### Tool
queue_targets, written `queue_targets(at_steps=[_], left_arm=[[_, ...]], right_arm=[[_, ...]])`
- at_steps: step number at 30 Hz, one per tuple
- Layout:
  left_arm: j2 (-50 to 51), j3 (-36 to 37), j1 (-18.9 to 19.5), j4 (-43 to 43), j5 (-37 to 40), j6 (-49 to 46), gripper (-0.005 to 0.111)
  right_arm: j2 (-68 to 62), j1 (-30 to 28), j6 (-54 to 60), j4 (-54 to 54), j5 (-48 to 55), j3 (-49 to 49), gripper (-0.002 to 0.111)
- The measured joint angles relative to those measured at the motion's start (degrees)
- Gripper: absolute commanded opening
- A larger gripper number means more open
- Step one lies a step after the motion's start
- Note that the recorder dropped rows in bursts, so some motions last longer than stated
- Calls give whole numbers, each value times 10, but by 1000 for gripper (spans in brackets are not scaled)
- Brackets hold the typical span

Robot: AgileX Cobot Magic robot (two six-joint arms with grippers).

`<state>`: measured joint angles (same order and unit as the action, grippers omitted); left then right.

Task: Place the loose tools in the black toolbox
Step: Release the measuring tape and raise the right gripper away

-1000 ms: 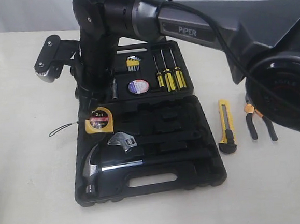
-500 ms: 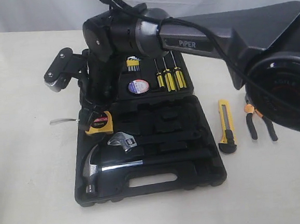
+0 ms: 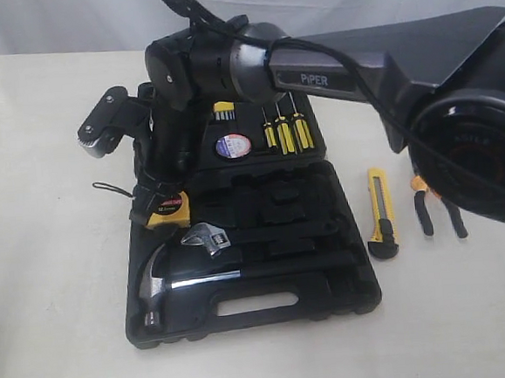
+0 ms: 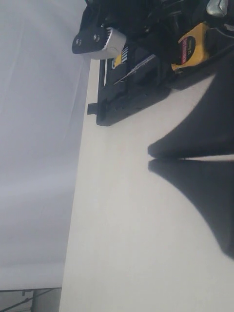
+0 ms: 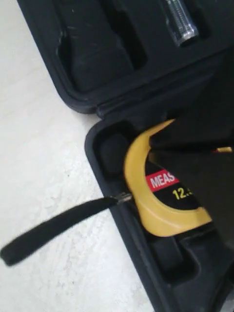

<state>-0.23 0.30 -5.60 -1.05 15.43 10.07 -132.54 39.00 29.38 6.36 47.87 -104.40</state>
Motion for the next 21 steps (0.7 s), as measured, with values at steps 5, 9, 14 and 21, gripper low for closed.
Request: queue_targets(at_steps=[5, 9, 14, 21], left_arm=[[0, 0, 0, 0, 0, 0, 0], [0, 0, 0, 0, 0, 0, 0], [0, 0, 0, 0, 0, 0, 0], [0, 0, 0, 0, 0, 0, 0]], right_arm=[[13, 0, 4, 0, 0, 6, -1], [30, 0, 4, 3, 9, 8, -1], [10, 0, 4, 18, 11, 7, -1], [25, 0, 4, 24, 54, 8, -1]])
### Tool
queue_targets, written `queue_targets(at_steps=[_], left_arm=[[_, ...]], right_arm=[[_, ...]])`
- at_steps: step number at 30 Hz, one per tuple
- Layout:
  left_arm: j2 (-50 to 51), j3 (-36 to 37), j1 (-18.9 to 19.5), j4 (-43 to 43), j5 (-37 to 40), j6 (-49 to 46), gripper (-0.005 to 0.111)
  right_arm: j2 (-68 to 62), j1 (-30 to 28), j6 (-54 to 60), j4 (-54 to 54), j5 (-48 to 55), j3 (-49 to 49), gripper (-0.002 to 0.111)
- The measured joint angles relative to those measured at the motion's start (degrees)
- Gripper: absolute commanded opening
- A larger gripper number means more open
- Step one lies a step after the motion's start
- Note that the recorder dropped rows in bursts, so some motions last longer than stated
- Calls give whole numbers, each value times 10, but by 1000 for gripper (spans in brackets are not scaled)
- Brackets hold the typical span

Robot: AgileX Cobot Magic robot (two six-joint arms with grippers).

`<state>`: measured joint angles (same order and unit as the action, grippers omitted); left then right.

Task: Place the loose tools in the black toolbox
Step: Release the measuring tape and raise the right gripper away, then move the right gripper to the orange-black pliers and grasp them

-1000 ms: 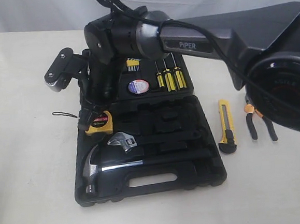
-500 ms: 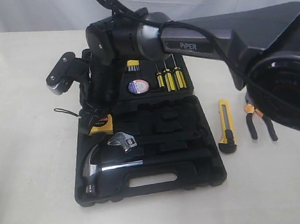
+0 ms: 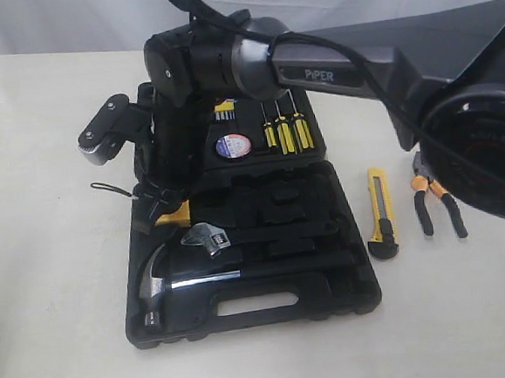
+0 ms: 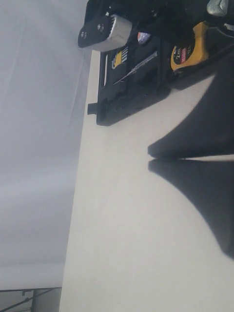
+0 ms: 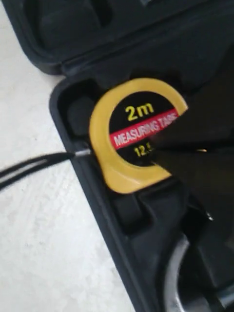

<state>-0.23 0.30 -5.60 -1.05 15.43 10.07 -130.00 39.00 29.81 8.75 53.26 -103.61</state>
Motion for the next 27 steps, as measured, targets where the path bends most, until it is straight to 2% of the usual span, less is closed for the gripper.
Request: queue_targets(at_steps=[8, 13, 17, 22, 27], left_arm=[[0, 0, 0, 0, 0, 0, 0], [0, 0, 0, 0, 0, 0, 0], [0, 0, 0, 0, 0, 0, 0], [0, 0, 0, 0, 0, 0, 0], [0, 0, 0, 0, 0, 0, 0]], right_arm=[[133, 0, -19, -28, 77, 3, -1], [208, -2, -93, -105, 142, 2, -1], [263, -31, -144, -112, 157, 15, -1], [345, -89, -190, -112, 158, 109, -1], [432, -158, -256, -112, 124, 261, -1]])
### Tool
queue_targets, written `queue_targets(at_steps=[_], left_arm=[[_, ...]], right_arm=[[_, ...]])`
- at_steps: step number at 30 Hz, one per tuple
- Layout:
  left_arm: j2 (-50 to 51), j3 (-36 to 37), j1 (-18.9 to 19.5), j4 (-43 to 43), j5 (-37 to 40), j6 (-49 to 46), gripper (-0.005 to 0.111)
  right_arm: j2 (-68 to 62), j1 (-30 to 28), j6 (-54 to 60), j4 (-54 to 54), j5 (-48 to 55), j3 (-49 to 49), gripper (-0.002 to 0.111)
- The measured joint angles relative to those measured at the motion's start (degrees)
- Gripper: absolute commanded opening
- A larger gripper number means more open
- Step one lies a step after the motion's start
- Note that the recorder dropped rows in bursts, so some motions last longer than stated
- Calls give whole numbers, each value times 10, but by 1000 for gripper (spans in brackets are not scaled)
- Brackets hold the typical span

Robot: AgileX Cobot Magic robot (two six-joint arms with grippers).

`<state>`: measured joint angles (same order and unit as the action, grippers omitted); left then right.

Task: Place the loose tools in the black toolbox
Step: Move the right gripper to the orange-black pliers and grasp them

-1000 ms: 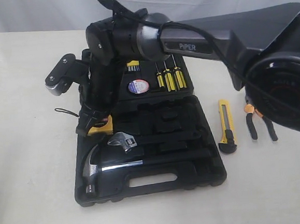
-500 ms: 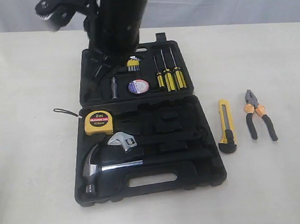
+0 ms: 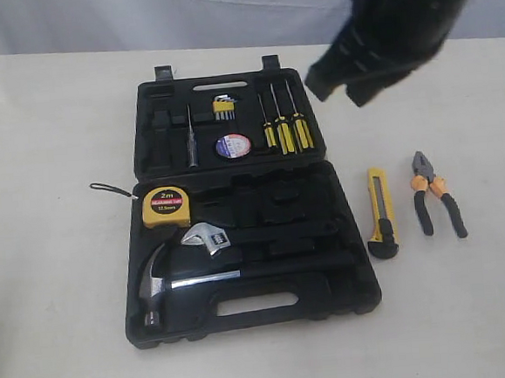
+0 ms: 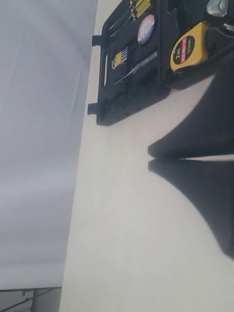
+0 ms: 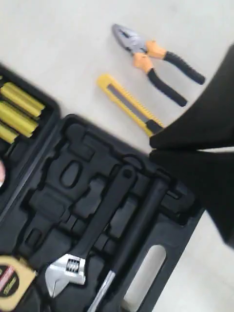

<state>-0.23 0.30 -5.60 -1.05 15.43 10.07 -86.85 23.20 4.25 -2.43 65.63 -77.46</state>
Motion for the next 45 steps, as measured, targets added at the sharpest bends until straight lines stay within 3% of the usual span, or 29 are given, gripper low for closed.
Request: queue_targets(at_steps=[9, 18, 20, 25, 28, 36, 45], left_arm=[[0, 0, 0, 0, 0, 0, 0], [0, 0, 0, 0, 0, 0, 0], [0, 0, 0, 0, 0, 0, 0], [0, 0, 0, 0, 0, 0, 0], [0, 0, 0, 0, 0, 0, 0], [0, 0, 0, 0, 0, 0, 0], [0, 0, 0, 0, 0, 0, 0]], right_arm=[[31, -99, -80, -1, -115, 185, -1], [-44, -178, -112, -4, -157, 180, 2], [-63, -190, -113, -11, -163, 177, 12], [-101, -207, -115, -19, -199, 176, 51], [-116, -209, -115, -24, -226, 176, 63], [-149, -210, -119, -34, -313, 175, 62], [-216, -252, -130, -34, -303, 135, 62]])
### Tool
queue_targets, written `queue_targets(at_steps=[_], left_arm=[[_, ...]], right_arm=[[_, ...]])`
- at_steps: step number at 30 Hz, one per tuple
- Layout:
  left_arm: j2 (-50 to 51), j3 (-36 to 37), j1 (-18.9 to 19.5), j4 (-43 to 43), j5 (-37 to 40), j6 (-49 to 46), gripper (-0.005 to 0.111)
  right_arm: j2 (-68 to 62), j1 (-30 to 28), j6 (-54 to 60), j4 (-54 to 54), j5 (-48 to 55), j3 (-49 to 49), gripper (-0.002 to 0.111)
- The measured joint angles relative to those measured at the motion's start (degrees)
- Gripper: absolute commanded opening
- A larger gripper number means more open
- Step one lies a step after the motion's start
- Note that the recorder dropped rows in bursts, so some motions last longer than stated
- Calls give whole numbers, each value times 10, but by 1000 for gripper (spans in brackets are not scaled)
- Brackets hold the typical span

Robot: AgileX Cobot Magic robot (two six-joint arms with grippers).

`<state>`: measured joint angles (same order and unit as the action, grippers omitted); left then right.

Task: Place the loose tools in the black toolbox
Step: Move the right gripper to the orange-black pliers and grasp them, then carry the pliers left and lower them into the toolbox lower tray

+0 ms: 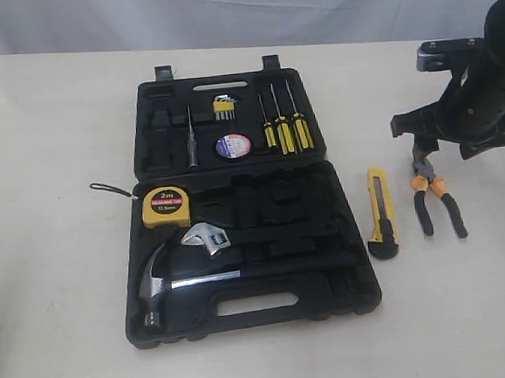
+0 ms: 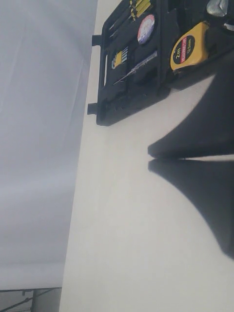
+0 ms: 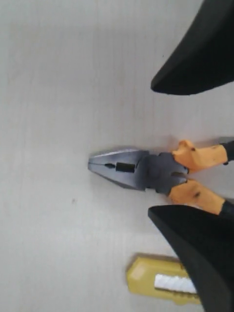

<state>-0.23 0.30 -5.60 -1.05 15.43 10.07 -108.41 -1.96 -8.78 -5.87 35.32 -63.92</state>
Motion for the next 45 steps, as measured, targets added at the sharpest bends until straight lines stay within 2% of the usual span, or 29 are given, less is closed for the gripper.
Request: queue_targets(at_steps=[14, 20, 35, 39, 42, 45], left_arm=[[0, 0, 0, 0, 0, 0, 0], [0, 0, 0, 0, 0, 0, 0], [0, 0, 0, 0, 0, 0, 0], [0, 0, 0, 0, 0, 0, 0], [0, 0, 0, 0, 0, 0, 0], [0, 0, 0, 0, 0, 0, 0]], right_arm=[[-68, -3, 25, 20, -22, -17, 61], [-82, -3, 26, 29, -21, -37, 46], [-94, -3, 27, 39, 34, -57, 46], [-94, -3, 41, 43, 56, -57, 26], [-94, -3, 64, 48, 62, -59, 2], [-94, -3, 76, 49, 62, -59, 0]])
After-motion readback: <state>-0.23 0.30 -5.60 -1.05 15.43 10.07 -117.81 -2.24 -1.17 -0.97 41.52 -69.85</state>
